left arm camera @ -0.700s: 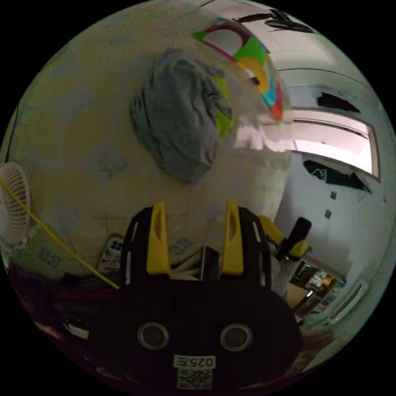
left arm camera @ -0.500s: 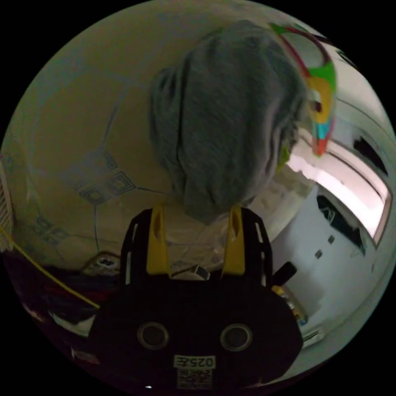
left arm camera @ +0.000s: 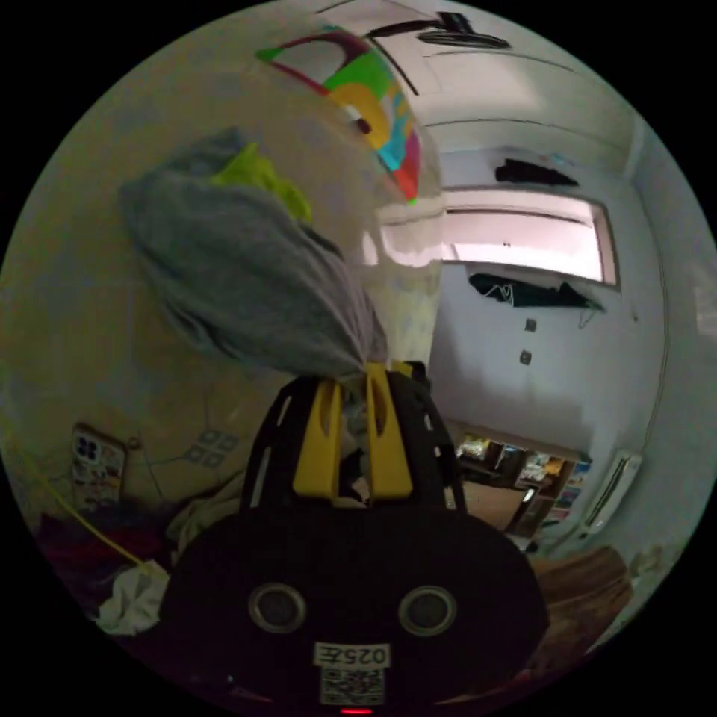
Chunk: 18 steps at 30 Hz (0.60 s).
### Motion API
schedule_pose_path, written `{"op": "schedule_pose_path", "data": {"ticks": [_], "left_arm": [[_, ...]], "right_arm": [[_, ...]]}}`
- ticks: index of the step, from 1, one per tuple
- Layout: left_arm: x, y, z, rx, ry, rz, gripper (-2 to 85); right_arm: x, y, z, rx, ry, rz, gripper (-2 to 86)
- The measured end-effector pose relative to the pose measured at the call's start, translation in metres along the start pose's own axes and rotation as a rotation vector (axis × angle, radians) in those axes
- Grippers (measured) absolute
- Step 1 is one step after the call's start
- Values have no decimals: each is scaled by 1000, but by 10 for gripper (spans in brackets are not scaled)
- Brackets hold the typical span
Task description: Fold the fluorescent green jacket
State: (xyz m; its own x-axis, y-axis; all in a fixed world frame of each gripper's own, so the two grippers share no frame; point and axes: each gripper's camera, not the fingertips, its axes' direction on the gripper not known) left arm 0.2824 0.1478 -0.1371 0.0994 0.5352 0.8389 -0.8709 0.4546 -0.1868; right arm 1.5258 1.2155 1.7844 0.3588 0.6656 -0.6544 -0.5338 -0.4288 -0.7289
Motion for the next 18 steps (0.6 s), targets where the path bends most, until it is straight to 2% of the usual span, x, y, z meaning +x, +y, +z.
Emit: {"op": "schedule_pose_path", "data": {"ticks": [4, 7, 9, 12, 18], "left_arm": [[65, 79, -6, -37, -167, 186, -6], [113, 143, -7, -50, -293, 331, -10], [143, 189, -15, -20, -284, 422, -11], [182, 248, -18, -16, -226, 563, -10], [243, 380, -12, 14, -157, 763, -1]], "right_arm": [[-51, 50, -11, -109, -58, -76, 200], [-89, 102, -30, -155, -63, -58, 156], [-114, 153, -58, -126, -194, -59, 107], [-146, 224, -99, -50, -410, -83, 84], [-236, 375, -180, 53, -512, -297, 69]]}}
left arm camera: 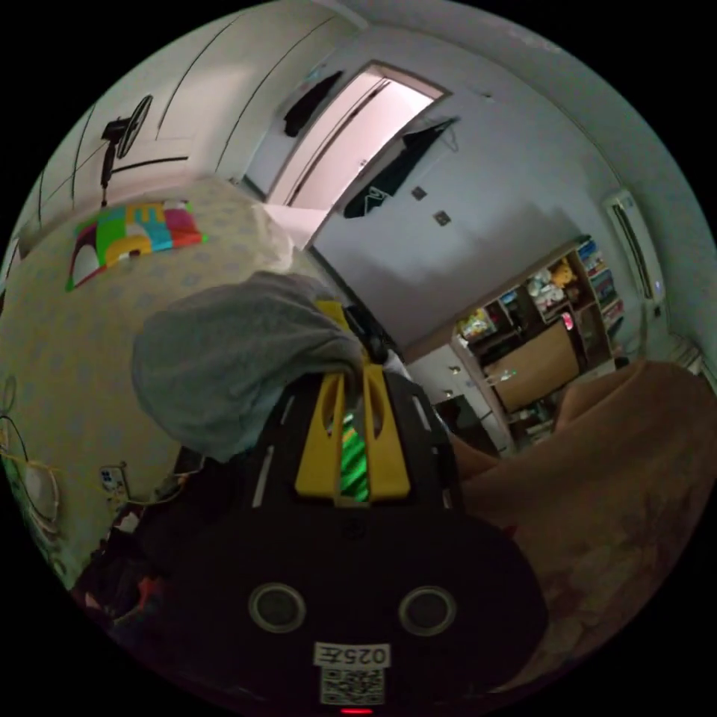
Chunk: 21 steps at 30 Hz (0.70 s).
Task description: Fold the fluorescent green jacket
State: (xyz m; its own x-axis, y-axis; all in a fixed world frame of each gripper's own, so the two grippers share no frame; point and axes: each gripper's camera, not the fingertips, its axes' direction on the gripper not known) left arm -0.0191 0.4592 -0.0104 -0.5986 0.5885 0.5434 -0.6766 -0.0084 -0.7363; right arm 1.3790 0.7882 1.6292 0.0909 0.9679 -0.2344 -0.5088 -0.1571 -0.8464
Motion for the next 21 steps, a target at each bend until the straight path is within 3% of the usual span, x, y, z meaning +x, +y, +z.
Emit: {"op": "schedule_pose_path", "data": {"ticks": [6, 10, 13, 16, 21], "left_arm": [[65, 108, -25, 216, 198, 51, 38], [108, 180, -33, 458, 90, 223, 103], [152, 232, -18, 654, 13, 475, 169], [195, 258, 12, 594, 21, 625, 205], [255, 312, 84, 460, 132, 838, 210]], "right_arm": [[-140, 103, -16, -3, -130, -231, 52], [-218, 177, -19, -33, -276, -385, 39], [-275, 251, -24, -12, -363, -513, 31], [-323, 334, -24, 26, -281, -602, 28], [-390, 509, -9, 144, 22, -710, 31]]}}
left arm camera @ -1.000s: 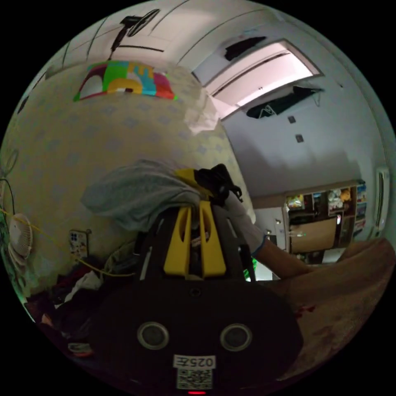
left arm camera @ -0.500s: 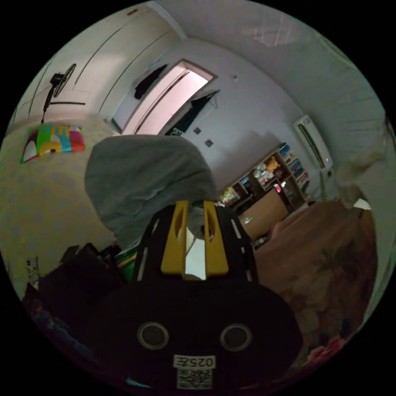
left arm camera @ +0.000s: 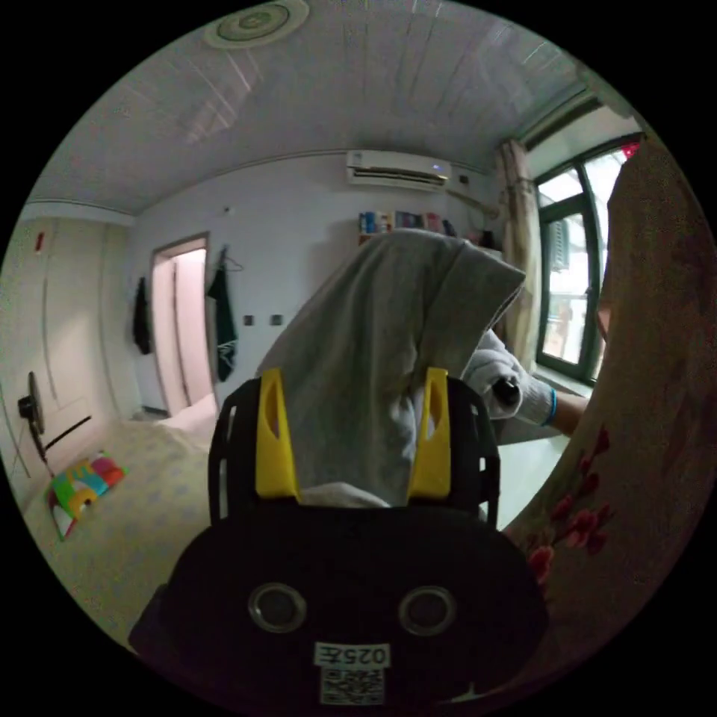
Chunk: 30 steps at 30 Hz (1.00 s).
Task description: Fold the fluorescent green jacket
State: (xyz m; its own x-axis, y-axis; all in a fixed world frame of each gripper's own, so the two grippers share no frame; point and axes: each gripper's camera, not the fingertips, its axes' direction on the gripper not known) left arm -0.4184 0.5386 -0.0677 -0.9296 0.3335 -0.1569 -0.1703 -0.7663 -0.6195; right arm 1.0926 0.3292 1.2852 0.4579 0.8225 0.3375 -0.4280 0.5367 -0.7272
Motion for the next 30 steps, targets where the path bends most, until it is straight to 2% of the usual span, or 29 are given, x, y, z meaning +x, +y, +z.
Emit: {"op": "schedule_pose_path", "data": {"ticks": [4, 6, 9, 11, 14, 16, 20, 23, 26, 28, 30], "left_arm": [[50, -1, 60, -47, 319, 22, 197], [91, -10, 103, -116, 528, 57, 167], [149, -21, 155, -203, 751, 127, 113], [188, -23, 190, -270, 834, 160, 69], [251, -12, 262, -400, 922, 180, 37], [289, 1, 313, -496, 962, 154, 30], [389, 32, 439, -798, 1207, 32, 26], [449, 35, 489, -908, 1359, 7, 29], [461, 27, 513, -889, 1371, -55, 47], [439, 36, 537, -919, 1270, -151, 63], [382, 71, 573, -1021, 1038, -302, 75]], "right_arm": [[-92, 68, -9, 92, 100, -39, 34], [-148, 115, -19, 194, 139, -68, 37], [-215, 171, -31, 322, 193, -162, 42], [-247, 201, -37, 381, 252, -204, 46], [-293, 247, -53, 483, 449, -231, 50], [-320, 276, -70, 554, 563, -223, 53], [-400, 350, -106, 801, 806, -157, 65], [-458, 385, -104, 904, 925, -134, 66], [-484, 369, -89, 852, 1064, -118, 70], [-473, 344, -87, 728, 1153, -85, 76], [-430, 314, -99, 555, 1325, 45, 98]]}}
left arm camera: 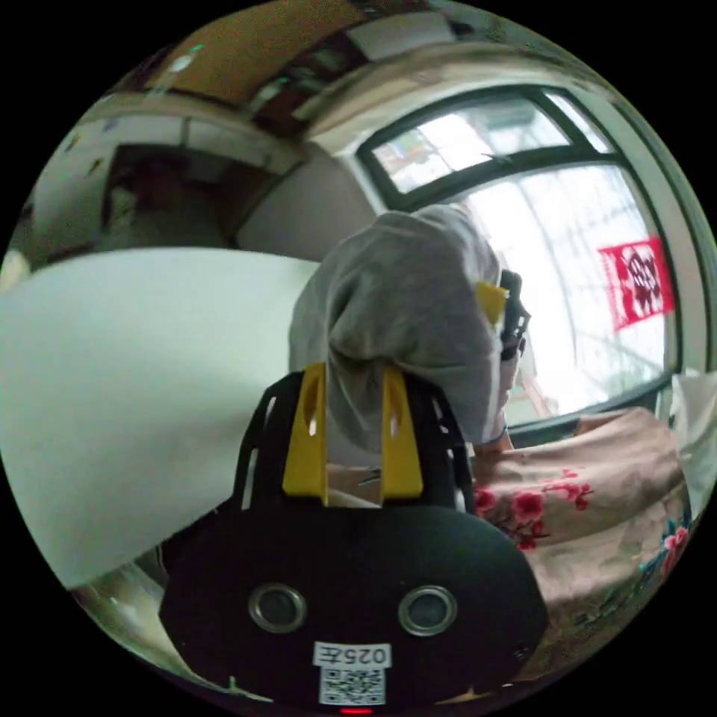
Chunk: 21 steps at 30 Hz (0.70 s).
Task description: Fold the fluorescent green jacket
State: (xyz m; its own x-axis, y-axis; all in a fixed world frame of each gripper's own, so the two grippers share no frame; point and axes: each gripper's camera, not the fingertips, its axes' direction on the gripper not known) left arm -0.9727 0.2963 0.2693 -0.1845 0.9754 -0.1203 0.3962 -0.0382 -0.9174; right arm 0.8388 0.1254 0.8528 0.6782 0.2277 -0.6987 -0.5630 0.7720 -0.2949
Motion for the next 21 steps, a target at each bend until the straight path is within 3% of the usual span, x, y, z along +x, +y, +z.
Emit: {"op": "schedule_pose_path", "data": {"ticks": [3, 6, 9, 12, 18, 21], "left_arm": [[-93, 26, -40, 27, -11, -248, 99], [-138, 48, -71, 37, -28, -380, 110], [-143, 42, -78, 37, -60, -394, 111], [-143, 14, -63, -13, -147, -377, 113], [-178, -25, -48, -132, -156, -453, 112], [-199, 6, -89, -39, -172, -535, 125]], "right_arm": [[56, -3, 71, -268, 127, 91, 152], [103, 20, 105, -406, -19, 264, 161], [96, 50, 86, -281, -141, 351, 169], [68, 83, 55, -216, 55, 393, 198], [22, 131, -4, -68, 337, 467, 181], [4, 127, 7, -90, 394, 416, 207]]}}
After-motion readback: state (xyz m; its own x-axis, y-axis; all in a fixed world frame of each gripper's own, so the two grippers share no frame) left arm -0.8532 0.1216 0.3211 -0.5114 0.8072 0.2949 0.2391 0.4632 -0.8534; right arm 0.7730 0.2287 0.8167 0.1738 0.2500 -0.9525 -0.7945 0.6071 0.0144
